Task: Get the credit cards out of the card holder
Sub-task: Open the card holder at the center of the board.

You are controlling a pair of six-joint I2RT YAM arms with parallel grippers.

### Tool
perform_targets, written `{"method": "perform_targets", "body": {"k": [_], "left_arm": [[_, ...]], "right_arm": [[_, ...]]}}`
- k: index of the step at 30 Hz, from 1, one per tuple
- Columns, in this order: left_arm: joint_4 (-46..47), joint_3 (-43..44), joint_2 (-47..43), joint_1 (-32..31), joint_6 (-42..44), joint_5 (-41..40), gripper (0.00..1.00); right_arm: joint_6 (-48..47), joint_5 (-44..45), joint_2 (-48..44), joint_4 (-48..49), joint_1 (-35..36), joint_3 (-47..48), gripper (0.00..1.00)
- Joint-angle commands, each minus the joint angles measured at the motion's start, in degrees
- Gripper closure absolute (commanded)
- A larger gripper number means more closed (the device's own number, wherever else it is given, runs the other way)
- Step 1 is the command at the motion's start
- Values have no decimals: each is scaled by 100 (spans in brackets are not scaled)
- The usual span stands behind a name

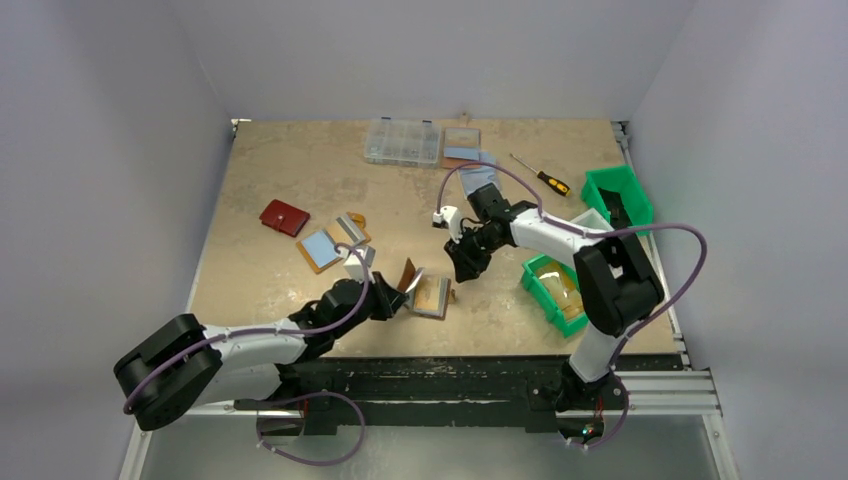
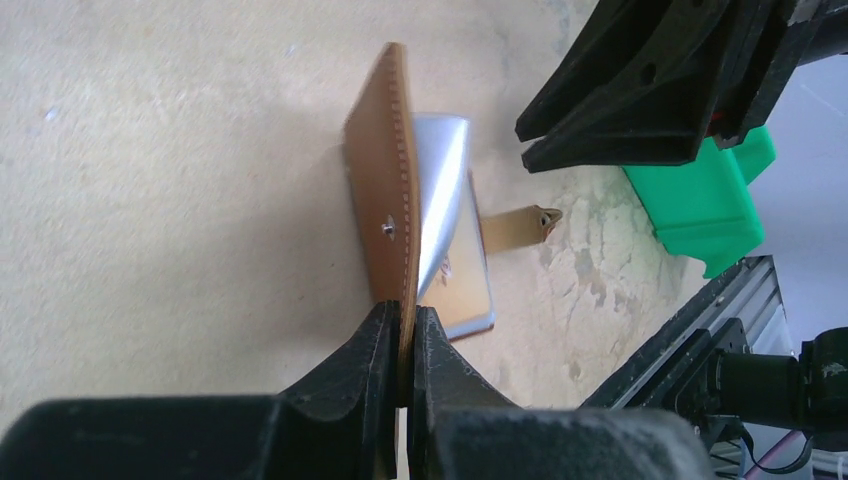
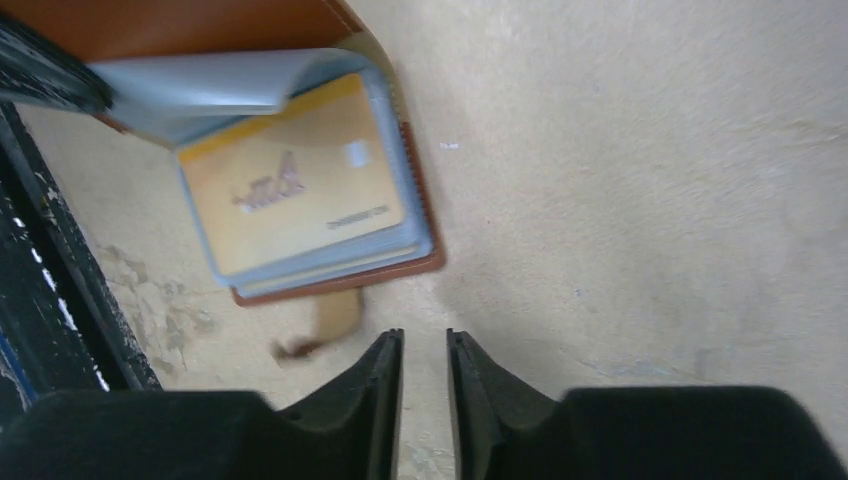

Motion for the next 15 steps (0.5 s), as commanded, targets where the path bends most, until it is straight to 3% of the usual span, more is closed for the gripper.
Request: {"method": "perform_targets", "body": {"k": [1,7,15], "left_arm": [[374,-220,-177,-28,-412,-130,100],[547,-391,-131,-69,-463,-128,100],[192,-274,-511,-69,-253,17,100]], "right_arm": [[-56,101,11,-156,-6,168,63],[-196,-413,-664,-24,-34,19,41],[-621,-1323,-1572,-57,-60,-161,37]]}}
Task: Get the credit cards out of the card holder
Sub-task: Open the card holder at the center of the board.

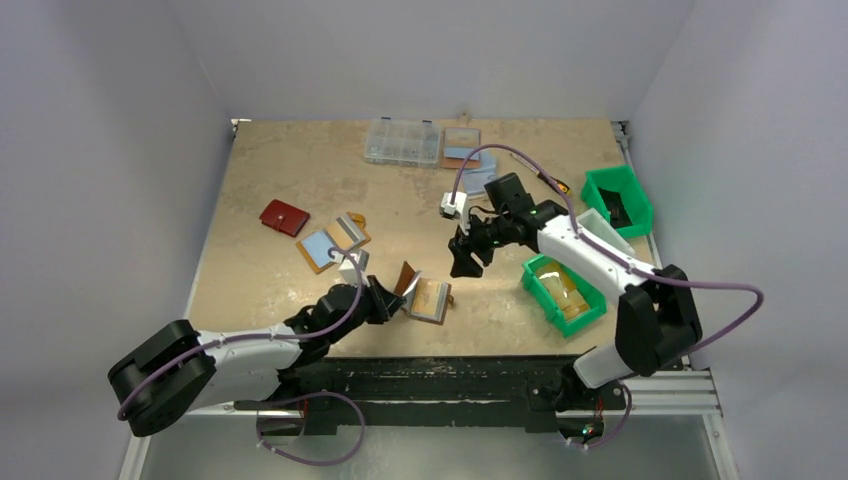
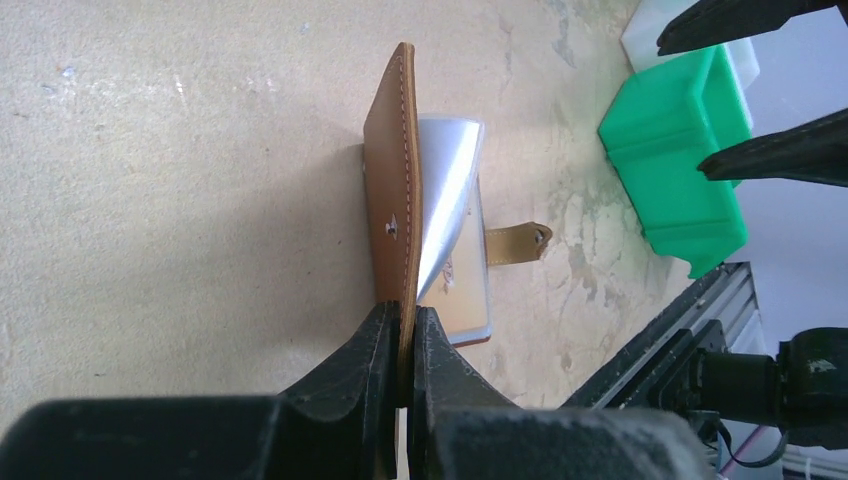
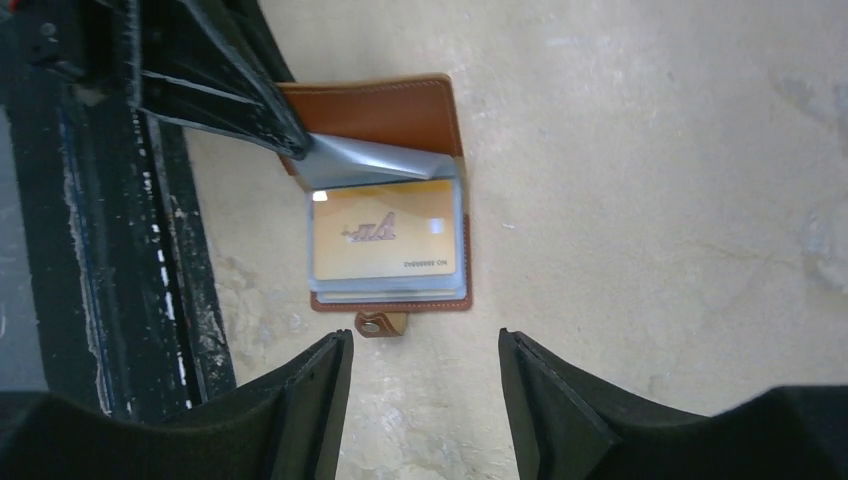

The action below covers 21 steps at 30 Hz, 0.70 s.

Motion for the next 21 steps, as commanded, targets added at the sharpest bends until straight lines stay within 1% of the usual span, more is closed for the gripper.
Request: {"method": "perform_targets", "body": {"k": [1,4,8,13,18,21], "left_arm": [[193,27,-344,-31,84,189,100],[424,-101,-487,-34,42,332,100],[541,-204,-598,-31,-68,389,100],[641,-194,-571,-42,-229,299,100],[726,-30,-357,-86,-376,325,100],[639,97,-334,-123,-409,273,100]], "right_arm": [[-336,-776,-511,46,-28,-106,37],[-313,-1050,-913,177,-33,-199,38],[-53,-1250,-1435,565,-27,-364,37],[191,-1399,-1518,831,-4,-485,37],[254,-1238,-1716,1330,221,-818,38],[9,-1292,-1611,1312,331,-875,43]]}}
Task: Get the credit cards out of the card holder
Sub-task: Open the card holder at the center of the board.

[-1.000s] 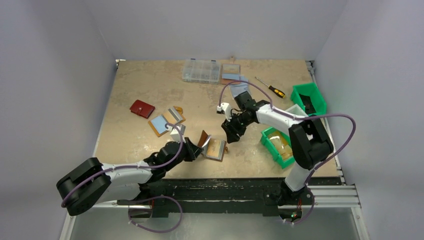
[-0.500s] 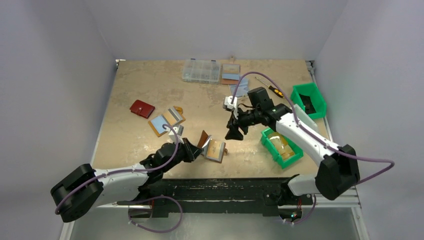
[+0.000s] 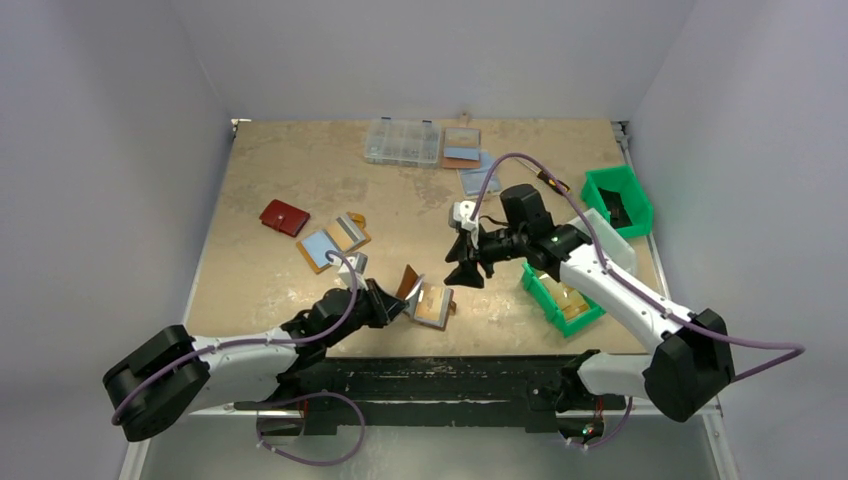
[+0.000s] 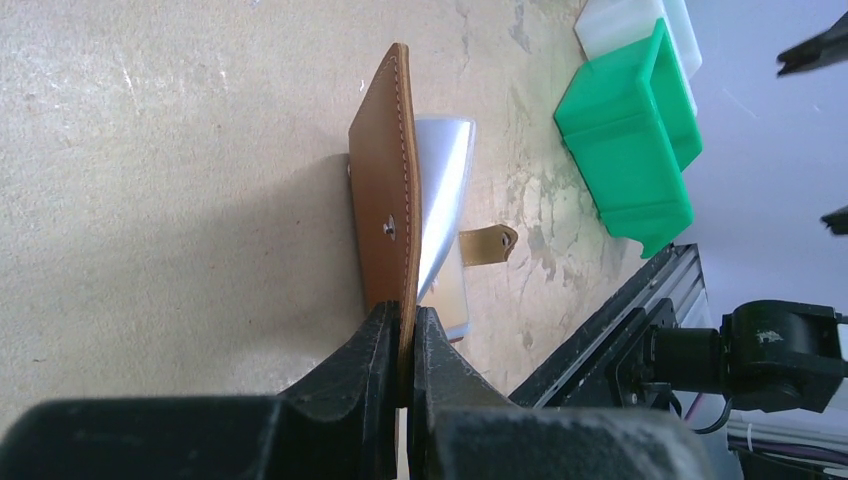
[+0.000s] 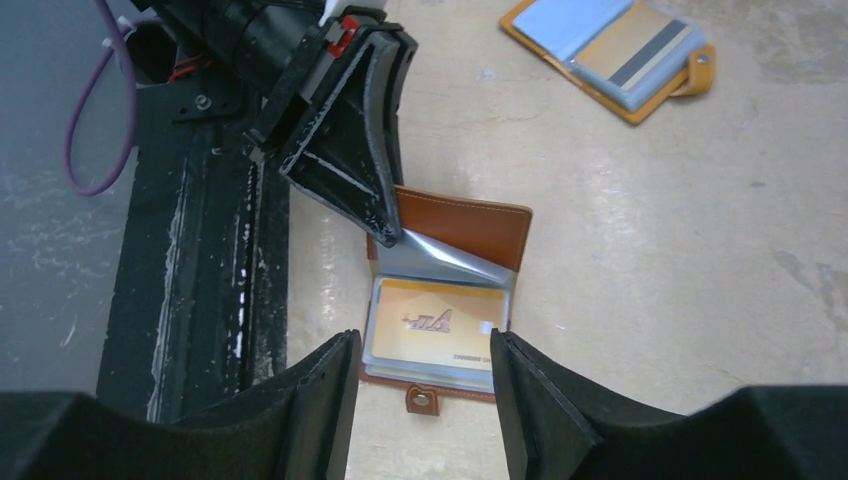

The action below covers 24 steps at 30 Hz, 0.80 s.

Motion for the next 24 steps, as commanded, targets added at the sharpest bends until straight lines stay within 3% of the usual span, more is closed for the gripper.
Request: {"method": "perform_targets", "body": {"k": [1,15,24], "left_arm": [[388,349,8,-64,-155,-27,100],[503,161,85,-126,-344,-305,100],[564,-332,-229,-125,-404,-670,100]], "right_arm": [[-226,-124,-11,265,177,-74,44],[-541,1217,1839,-587,1028,613,74],[-908,1887,2546,-1147,1054,835,78]]}}
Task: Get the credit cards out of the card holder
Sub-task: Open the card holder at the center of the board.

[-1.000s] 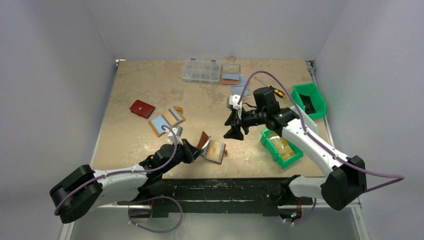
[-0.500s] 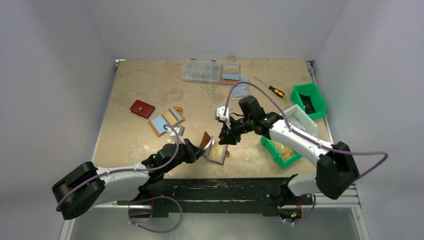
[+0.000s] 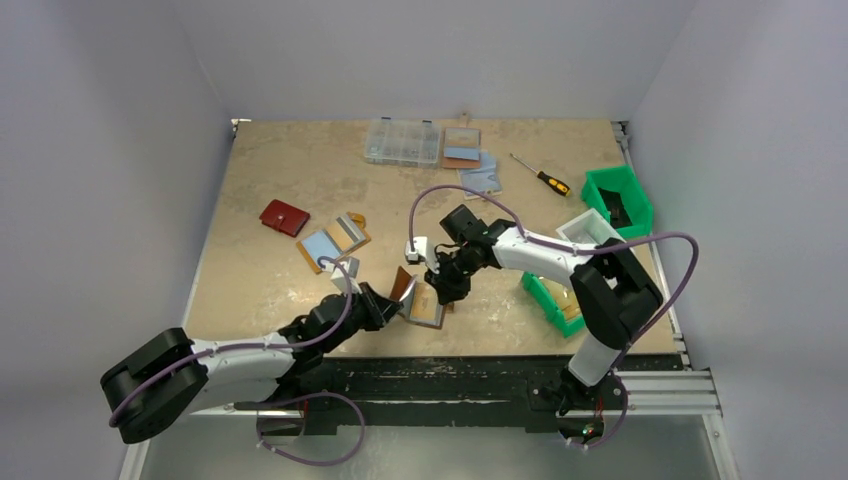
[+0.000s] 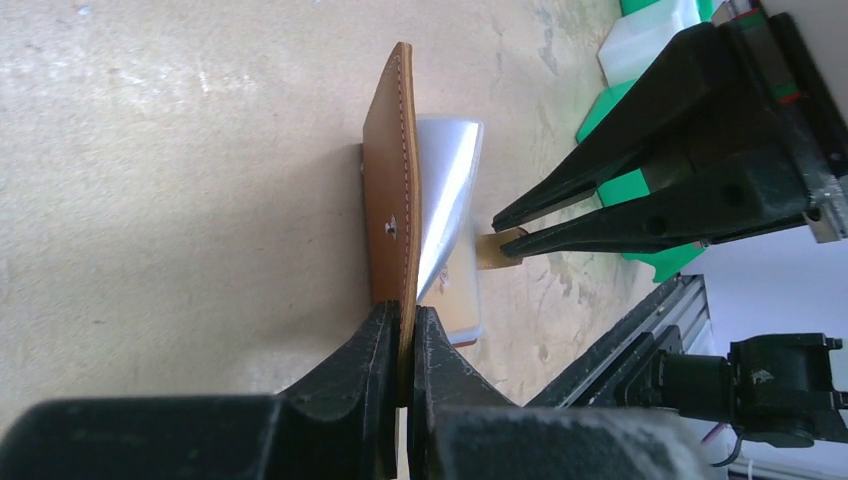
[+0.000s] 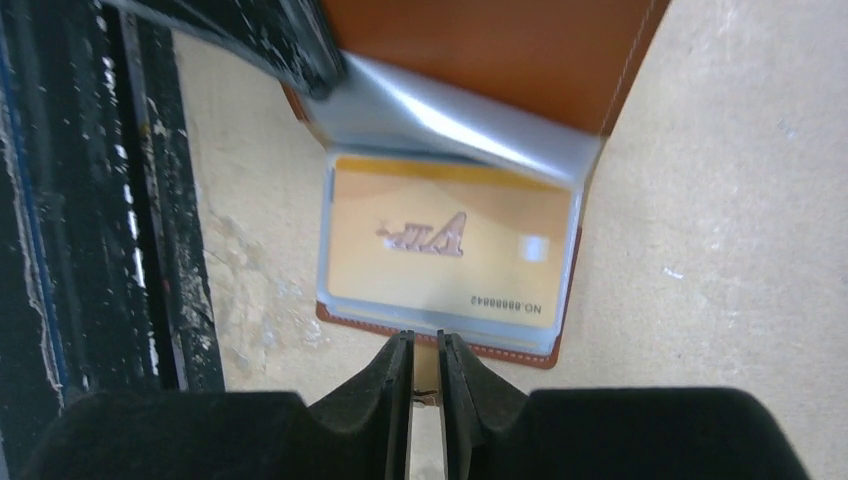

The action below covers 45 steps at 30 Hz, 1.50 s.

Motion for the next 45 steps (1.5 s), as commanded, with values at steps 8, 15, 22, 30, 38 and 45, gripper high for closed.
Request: {"method": "perform_targets", "body": {"k": [8,15,22,30,38,45], "left_arm": [[81,-49,-221,-26,-211,-574,77],[-1761,795,-449,-26,-17,-1176,51],[-3553,1270,-1238,-27,267,-1982,46],[-3155,1220,-2339,-30,1179,-558,46],[-2392,1181,-2003,-91,1643,1276,41],[-2140,1302,-1800,-242,2133,1336,38]], "right_arm": [[-431,524,289,-553,9,271,78],[-308,93,410,-524,2,382,76],[-63,-192,409,-448,1,465,75],[318,-592,263,-271,-8,511,72],[1362,-494,317,640,-8,403,71],[1820,-360,592,1052,1,722,71]]}}
